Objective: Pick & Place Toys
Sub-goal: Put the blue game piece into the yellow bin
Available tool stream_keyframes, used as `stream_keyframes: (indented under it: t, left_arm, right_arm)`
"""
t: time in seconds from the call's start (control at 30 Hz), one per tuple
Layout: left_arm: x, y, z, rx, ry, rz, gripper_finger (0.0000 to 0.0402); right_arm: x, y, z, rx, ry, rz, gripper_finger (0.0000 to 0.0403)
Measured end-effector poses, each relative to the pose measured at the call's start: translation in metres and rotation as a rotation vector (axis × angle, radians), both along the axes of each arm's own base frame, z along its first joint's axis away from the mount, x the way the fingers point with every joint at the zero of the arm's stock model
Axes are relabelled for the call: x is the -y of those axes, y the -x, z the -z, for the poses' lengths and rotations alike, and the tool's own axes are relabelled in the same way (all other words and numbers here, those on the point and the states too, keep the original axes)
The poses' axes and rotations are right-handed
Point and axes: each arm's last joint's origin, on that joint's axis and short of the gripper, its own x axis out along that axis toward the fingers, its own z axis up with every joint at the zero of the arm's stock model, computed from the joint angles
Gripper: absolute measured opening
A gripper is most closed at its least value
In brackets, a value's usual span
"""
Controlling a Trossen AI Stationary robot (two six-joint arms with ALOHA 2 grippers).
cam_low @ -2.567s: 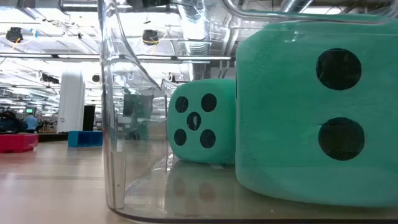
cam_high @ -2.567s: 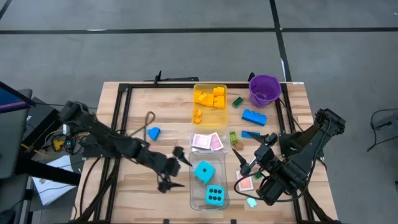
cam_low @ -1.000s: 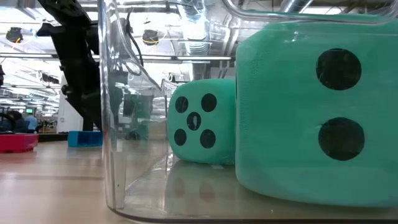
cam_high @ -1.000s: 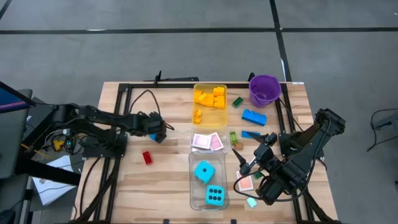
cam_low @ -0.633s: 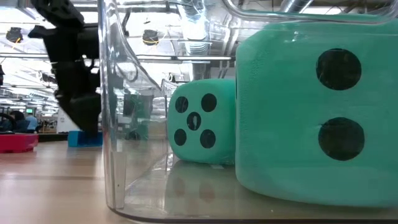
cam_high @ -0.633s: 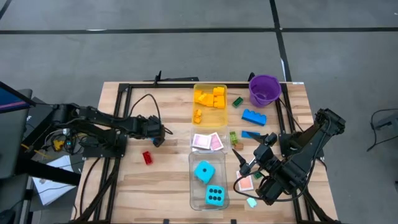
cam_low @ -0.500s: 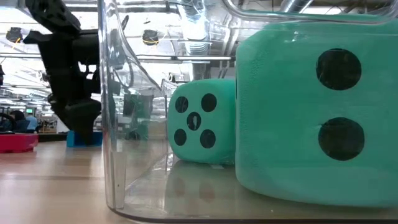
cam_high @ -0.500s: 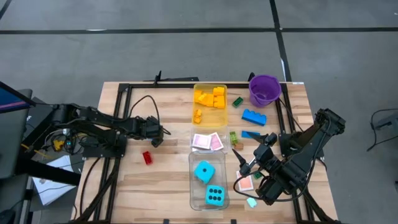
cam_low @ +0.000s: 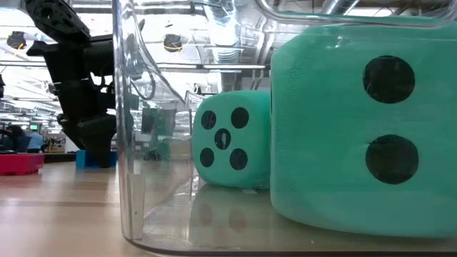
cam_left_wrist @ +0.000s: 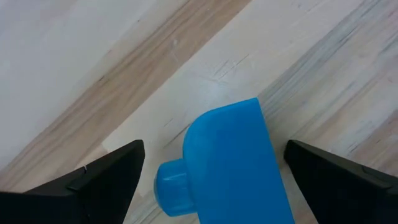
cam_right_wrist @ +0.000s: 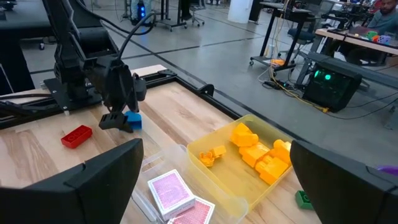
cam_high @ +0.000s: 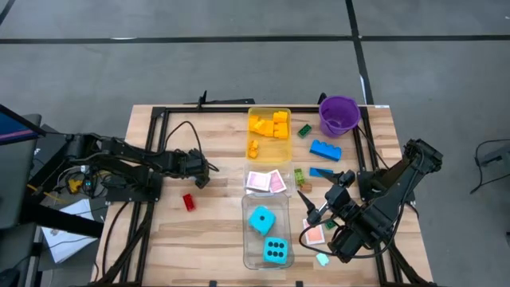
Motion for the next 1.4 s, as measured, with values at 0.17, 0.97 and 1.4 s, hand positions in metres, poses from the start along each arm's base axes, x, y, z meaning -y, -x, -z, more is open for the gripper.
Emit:
stream_keyframes:
  t: [0.17, 0.97, 1.4]
  left_arm:
    - [0.0004, 0.0002, 0.0003, 0.003, 0.020, -0.006, 0.0379]
    - [0.0013, -0.0006, 0.0008, 0.015, 0.038, -0.004, 0.0267]
    - [0.0012, -0.0050, -0.0001, 0.049, 0.015, 0.024, 0.0260]
  right_arm:
    - [0.0001, -0.0001, 0.0000, 0.000, 0.000, 0.000, 0.0398]
    - [0.0001, 0.0000, 0.0000, 0.000, 0.000, 0.000, 0.0398]
    - [0.0000, 0.0000, 0.0000, -0.001, 0.000, 0.000, 0.0398]
